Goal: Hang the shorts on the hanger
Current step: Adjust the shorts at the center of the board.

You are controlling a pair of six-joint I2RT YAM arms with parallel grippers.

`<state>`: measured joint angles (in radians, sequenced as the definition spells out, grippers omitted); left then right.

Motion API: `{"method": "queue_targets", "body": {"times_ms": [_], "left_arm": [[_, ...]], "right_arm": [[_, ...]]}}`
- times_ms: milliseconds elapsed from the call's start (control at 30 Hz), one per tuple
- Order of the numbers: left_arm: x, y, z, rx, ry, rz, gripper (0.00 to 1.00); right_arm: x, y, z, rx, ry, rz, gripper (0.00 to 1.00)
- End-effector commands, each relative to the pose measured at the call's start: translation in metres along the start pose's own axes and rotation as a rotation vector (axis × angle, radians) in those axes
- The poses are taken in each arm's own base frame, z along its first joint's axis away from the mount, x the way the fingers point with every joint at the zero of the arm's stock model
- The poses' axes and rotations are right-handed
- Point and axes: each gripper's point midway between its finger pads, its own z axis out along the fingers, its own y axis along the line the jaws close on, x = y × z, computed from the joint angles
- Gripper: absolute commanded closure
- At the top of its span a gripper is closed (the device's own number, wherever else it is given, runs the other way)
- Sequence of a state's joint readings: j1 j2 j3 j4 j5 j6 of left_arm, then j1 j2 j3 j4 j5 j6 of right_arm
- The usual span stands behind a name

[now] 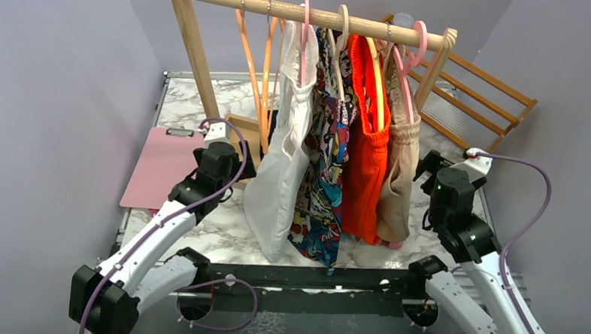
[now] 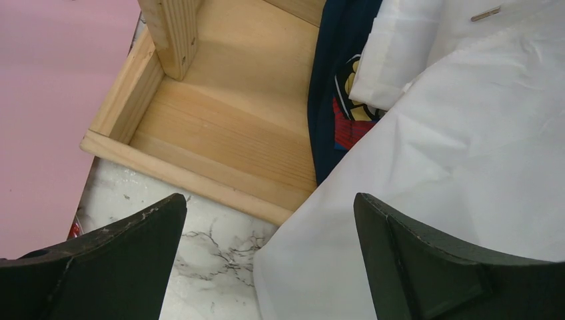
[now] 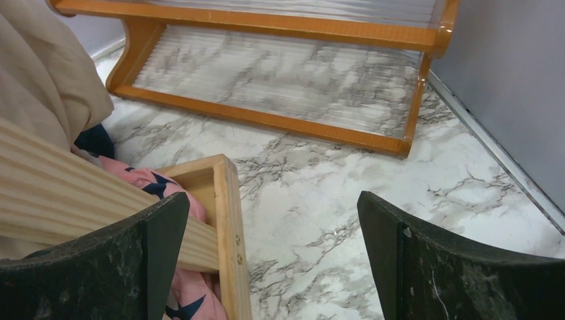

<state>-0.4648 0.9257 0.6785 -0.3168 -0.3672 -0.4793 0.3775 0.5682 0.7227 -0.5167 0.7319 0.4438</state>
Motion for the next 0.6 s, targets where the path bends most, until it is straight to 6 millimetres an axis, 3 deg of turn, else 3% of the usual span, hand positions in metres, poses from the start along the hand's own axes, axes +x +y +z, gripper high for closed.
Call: {"method": "queue_targets", "body": {"times_ms": [0, 333, 567], "left_arm": [[-0.016, -0.006, -0.007, 0.032, -0.052, -0.019, 0.01], [-0.011, -0.009, -0.006, 0.058, -0.037, 0.021, 0.01], [-0.009, -0.014, 0.012, 0.031, -0.002, -0.025, 0.01]], "right_arm": [[-0.007, 0.014, -0.001, -0.054, 0.012, 0.026, 0.01], [-0.007, 0.031, -0.01, -0.193, 0.008, 0.019, 0.01], [-0.009, 0.041, -0.016, -0.259, 0.018, 0.003, 0.01]]}}
